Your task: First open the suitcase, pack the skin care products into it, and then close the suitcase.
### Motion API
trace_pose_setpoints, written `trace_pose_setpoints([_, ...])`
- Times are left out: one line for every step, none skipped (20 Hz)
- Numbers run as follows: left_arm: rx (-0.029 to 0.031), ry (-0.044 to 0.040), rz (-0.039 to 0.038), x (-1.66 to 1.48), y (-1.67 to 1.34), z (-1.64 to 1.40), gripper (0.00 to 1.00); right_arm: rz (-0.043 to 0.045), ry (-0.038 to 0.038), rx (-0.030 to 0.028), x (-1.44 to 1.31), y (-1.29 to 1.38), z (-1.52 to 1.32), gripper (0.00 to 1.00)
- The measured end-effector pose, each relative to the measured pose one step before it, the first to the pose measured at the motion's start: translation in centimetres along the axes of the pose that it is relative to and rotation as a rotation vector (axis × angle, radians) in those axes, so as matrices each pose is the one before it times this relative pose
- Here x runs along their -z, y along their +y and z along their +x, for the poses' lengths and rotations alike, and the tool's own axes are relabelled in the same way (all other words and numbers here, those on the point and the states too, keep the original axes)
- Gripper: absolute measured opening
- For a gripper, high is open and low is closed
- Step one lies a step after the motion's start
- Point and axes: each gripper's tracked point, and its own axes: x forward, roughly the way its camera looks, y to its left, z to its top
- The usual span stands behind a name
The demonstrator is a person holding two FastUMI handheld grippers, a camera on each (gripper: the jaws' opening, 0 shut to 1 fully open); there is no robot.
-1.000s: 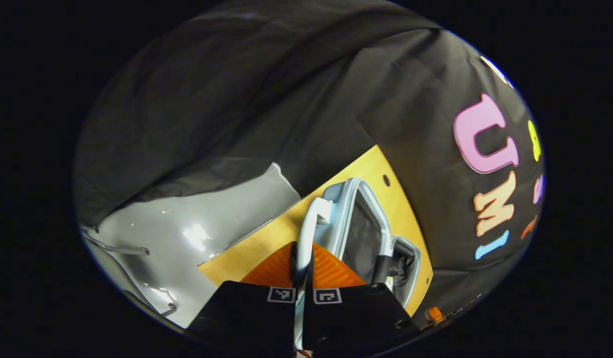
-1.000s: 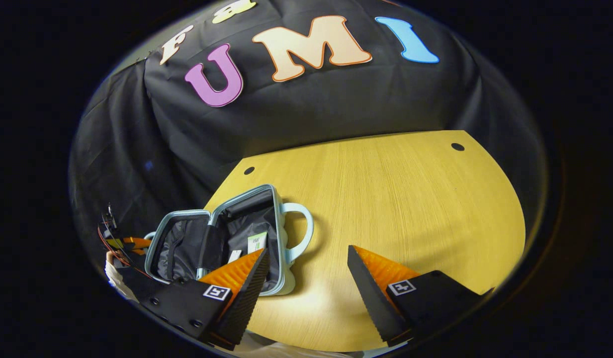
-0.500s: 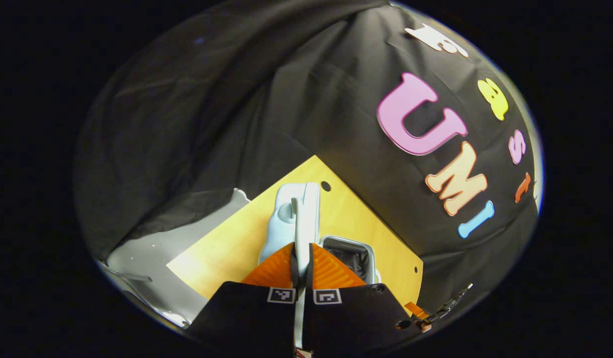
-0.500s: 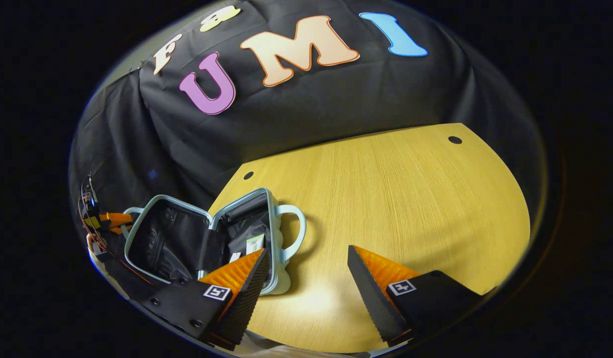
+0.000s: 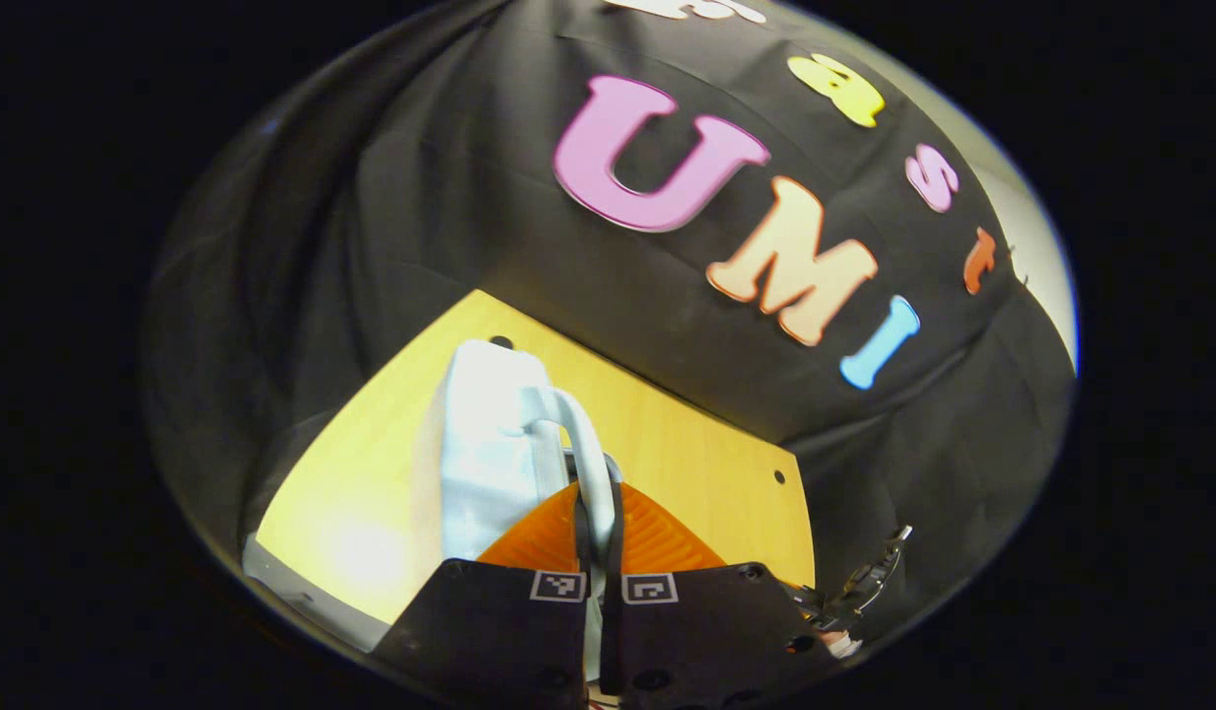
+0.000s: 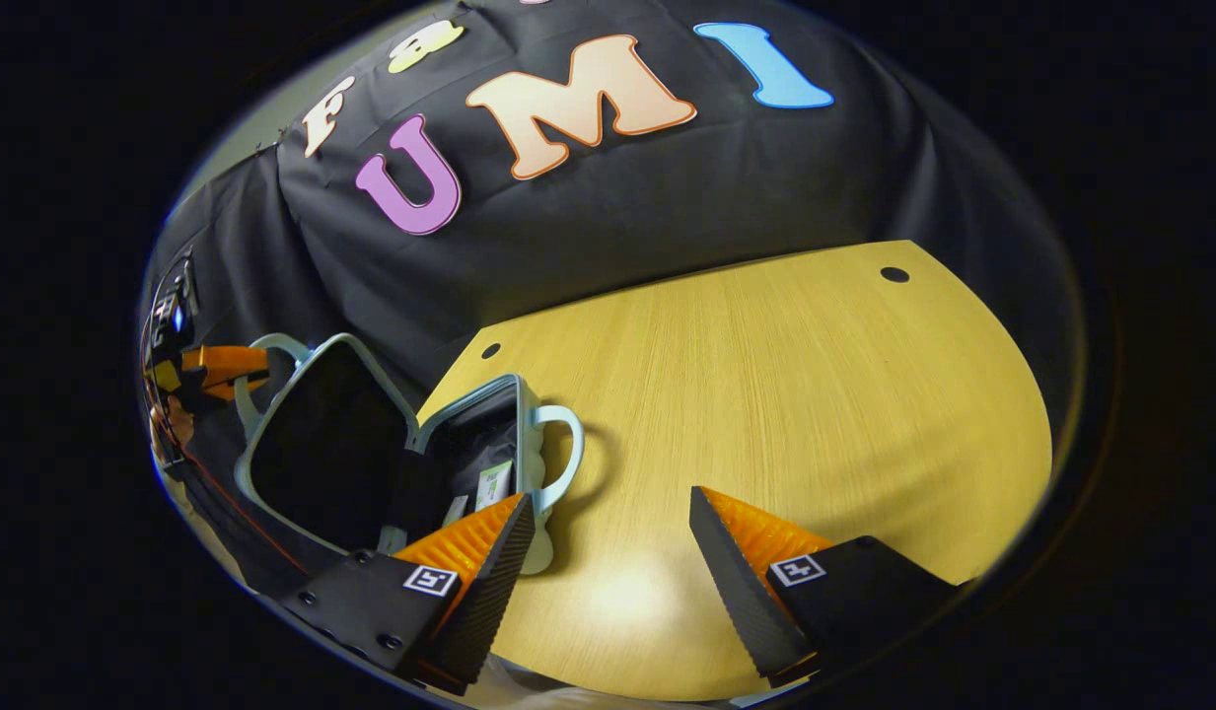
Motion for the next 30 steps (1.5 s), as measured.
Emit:
trace_pose_setpoints([0.00868, 0.02539, 0.02565, 0.928, -1.24, 1.039, 0.0, -0.00228, -0.00307, 0.00001, -0.108, -0.441, -0.309, 0.99])
trace_pose_setpoints([0.00037, 0.02374, 0.02538, 0.805, -1.08, 1.026, 0.0, 0.00063, -0.003, 0.00021, -0.049, -0.469, -0.27, 0.99])
trace_pose_setpoints([-0.00357, 0.02082, 0.02561, 0.574, -0.775, 1.566, 0.0, 0.00105, -0.00367, 0.00247, 0.031, -0.555, -0.38, 0.94])
trace_pose_setpoints([-0.00858, 0.01475, 0.025, 0.76, -0.701, 1.433, 0.0, 0.00445, -0.00748, 0.00706, -0.134, -0.611, -0.303, 0.98])
trace_pose_setpoints([-0.0091, 0.01744, 0.01388, 0.646, -0.54, 1.232, 0.0, 0.00701, -0.00796, 0.00173, -0.228, -0.429, -0.203, 0.99])
trace_pose_setpoints([-0.00162, 0.01681, 0.00764, 0.493, -0.467, 1.01, 0.0, 0.00954, -0.0098, 0.00389, -0.163, -0.438, -0.221, 0.98])
trace_pose_setpoints([-0.00103, 0.02034, 0.00062, 0.577, -0.312, 0.907, 0.0, 0.00833, -0.00793, 0.00325, -0.16, -0.42, -0.074, 0.98])
trace_pose_setpoints([0.00069, 0.02089, -0.00017, 0.474, -0.248, 0.901, 0.0, 0.00974, -0.00451, 0.00379, -0.159, -0.415, -0.033, 0.98])
trace_pose_setpoints([-0.00535, 0.02039, 0.00316, 0.518, -0.042, 1.094, 0.0, 0.01508, -0.00773, -0.00307, -0.213, -0.206, -0.119, 0.98])
trace_pose_setpoints([-0.00816, 0.01962, 0.00962, 0.681, -0.247, 1.095, 0.0, 0.01847, -0.01021, -0.0075, -0.323, -0.011, -0.095, 0.98])
trace_pose_setpoints([-0.01108, 0.02072, 0.0149, 0.759, -0.458, 1.405, 0.0, 0.0137, -0.00734, -0.00778, -0.305, -0.072, -0.145, 0.98])
trace_pose_setpoints([-0.01629, 0.02936, 0.01536, 0.904, -0.556, 1.212, 0.0, 0.00432, -0.00801, 0.00139, -0.231, -0.218, -0.103, 0.98])
trace_pose_setpoints([-0.01492, 0.02559, 0.01511, 0.507, -0.584, 1.327, 0.0, -0.00144, -0.00523, 0.00294, -0.093, -0.381, -0.283, 0.98])
trace_pose_setpoints([-0.0161, 0.02822, 0.01366, 0.609, -0.303, 1.189, 0.0, -0.00219, -0.00668, 0.00473, -0.196, -0.455, -0.217, 0.98])
trace_pose_setpoints([-0.01769, 0.02533, 0.00809, 0.613, -0.109, 1.227, 0.0, -0.00107, -0.00545, 0.00552, -0.16, -0.458, -0.202, 0.98])
trace_pose_setpoints([-0.01971, 0.02769, 0.00586, 0.702, -0.102, 1.258, 0.0, -0.00013, -0.0041, 0.00488, -0.188, -0.434, -0.251, 0.98])
trace_pose_setpoints([-0.0227, 0.019, 0.00501, 0.544, -0.108, 1.138, 0.0, -0.00024, -0.00053, 0.00541, -0.182, -0.561, -0.137, 0.98])
trace_pose_setpoints([-0.0258, 0.01758, 0.01582, 0.505, 0.287, 0.937, 0.0, -0.00011, -0.00261, 0.00573, -0.217, -0.569, -0.306, 0.98])
trace_pose_setpoints([-0.02339, 0.02072, 0.01813, 0.392, 0.27, 0.447, 0.0, 0.00025, -0.00617, 0.00569, -0.142, -0.612, -0.404, 0.98])
trace_pose_setpoints([-0.01421, 0.01842, 0.01241, 0.451, 0.045, 0.495, 0.0, 0.00129, -0.00526, 0.00513, -0.218, -0.643, -0.234, 0.98])
trace_pose_setpoints([-0.01555, 0.01971, 0.00516, 0.253, -0.065, 0.437, 0.02, 0.00249, -0.00532, 0.00527, -0.386, -0.632, -0.125, 0.98])
trace_pose_setpoints([-0.01772, 0.0191, 0.0028, 0.27, -0.053, 0.348, 0.02, 0.00338, -0.00438, 0.00554, -0.29, -0.614, -0.039, 0.98])
trace_pose_setpoints([-0.0196, 0.00918, 0.00398, 0.108, 0.036, 0.413, 0.04, 0.0023, -0.00272, 0.00583, -0.114, -0.531, -0.16, 0.98])
trace_pose_setpoints([-0.01697, 0.00902, -0.00159, 0.175, -0.049, 0.132, 0.04, 0.00143, -0.00371, 0.00483, -0.227, -0.478, -0.089, 0.98])
trace_pose_setpoints([-0.02013, -0.00488, 0.01473, -0.105, -0.012, 0.163, 0.06, 0.00147, -0.00552, 0.00404, -0.313, -0.371, -0.003, 0.98])
trace_pose_setpoints([-0.02321, -0.00234, 0.01913, 0.085, 0.044, 0.154, 0.07, 0.00121, -0.00845, -0.00036, -0.289, -0.267, -0.061, 0.98])
trace_pose_setpoints([-0.01391, -0.00408, 0.01275, 0.002, -0.105, -0.065, 0.11, 0.00137, -0.00685, -0.00301, -0.24, -0.163, -0.071, 0.98])
trace_pose_setpoints([-0.00356, -0.00564, 0.00571, 0.097, -0.198, -0.505, 0.13, 0.00203, -0.00506, -0.00358, -0.2, -0.182, -0.047, 0.98])
trace_pose_setpoints([0.00889, -0.00525, 0.00084, 0.076, -0.274, -0.997, 0.2, 0.00408, -0.00514, -0.00707, -0.227, -0.049, -0.004, 0.98])
trace_pose_setpoints([-0.00383, -0.00583, 0.0037, 0.295, -0.262, -0.978, 0.4, 0.00609, -0.00754, -0.01026, -0.297, 0.01, -0.073, 0.98])
